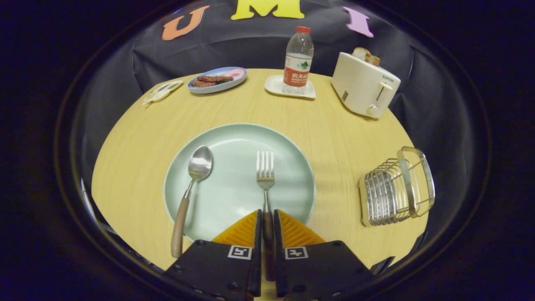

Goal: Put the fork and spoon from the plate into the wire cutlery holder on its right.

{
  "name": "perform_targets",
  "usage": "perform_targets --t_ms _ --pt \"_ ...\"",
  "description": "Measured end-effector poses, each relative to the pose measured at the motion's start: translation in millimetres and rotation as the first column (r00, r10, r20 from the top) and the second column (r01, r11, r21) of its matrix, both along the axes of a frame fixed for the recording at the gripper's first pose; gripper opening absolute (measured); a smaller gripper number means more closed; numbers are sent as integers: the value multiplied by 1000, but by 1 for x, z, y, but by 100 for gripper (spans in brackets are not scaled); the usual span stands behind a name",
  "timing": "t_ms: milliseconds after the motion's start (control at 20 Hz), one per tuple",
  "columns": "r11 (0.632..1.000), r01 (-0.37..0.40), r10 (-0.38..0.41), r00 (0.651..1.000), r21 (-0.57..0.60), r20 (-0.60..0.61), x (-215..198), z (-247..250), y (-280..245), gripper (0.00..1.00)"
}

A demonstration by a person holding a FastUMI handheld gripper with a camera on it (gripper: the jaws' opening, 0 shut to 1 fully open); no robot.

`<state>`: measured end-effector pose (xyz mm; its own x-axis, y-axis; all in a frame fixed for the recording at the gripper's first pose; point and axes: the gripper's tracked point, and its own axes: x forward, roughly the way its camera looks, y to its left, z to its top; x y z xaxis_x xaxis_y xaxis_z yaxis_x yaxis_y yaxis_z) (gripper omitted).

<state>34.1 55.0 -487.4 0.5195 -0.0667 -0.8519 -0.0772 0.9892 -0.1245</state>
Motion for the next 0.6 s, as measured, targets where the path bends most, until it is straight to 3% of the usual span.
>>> perform_targets --t_ms 50,350,600 --pt "1000 -3 3 1000 13 4 1 -1 1 15" --pt "999 -53 53 998 -3 41 -5 12 -3 2" --pt "996 -93 92 992 0 83 -11 37 5 2"
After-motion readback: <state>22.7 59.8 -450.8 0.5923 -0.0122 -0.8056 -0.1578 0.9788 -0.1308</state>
